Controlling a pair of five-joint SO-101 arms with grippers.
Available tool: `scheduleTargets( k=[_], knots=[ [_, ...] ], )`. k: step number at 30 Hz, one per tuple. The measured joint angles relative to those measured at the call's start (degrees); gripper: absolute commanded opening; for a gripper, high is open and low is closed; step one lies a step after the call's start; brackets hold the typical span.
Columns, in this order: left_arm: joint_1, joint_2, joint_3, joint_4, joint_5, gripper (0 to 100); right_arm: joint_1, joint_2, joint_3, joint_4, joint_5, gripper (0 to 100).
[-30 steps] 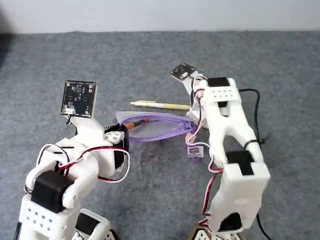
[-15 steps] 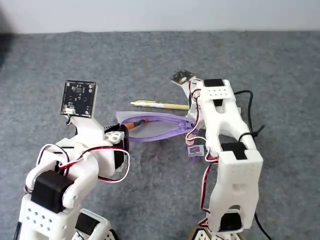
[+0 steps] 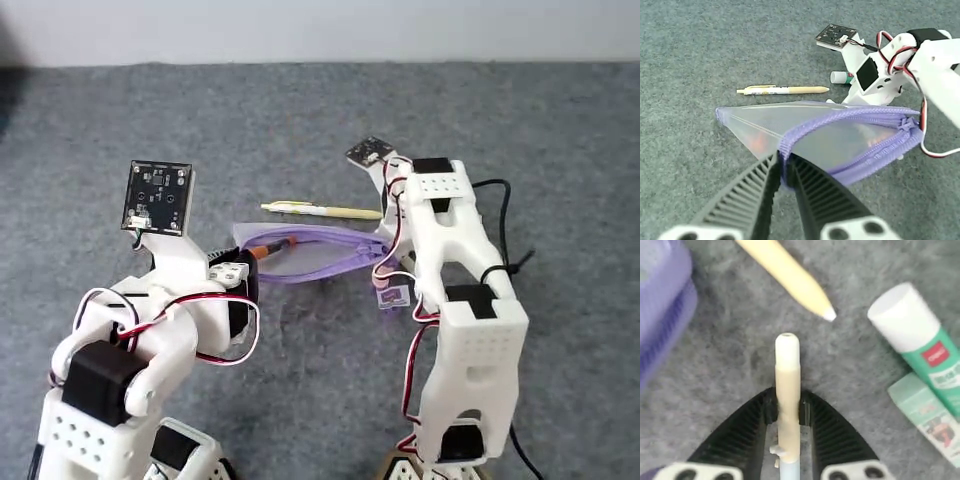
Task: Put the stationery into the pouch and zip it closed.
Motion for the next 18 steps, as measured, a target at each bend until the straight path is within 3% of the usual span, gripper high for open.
scheduleTargets(
  k=[6, 18],
  knots=[
    [0.00, 0.00, 0.00, 0.00, 0.00, 1, 2.11, -5.98, 0.09, 5.36, -0.62, 0.8],
    [0.00, 0.00, 0.00, -0.09, 0.18, 1, 3.08, -23.21, 0.09, 19.25, -13.19, 0.8]
  ],
)
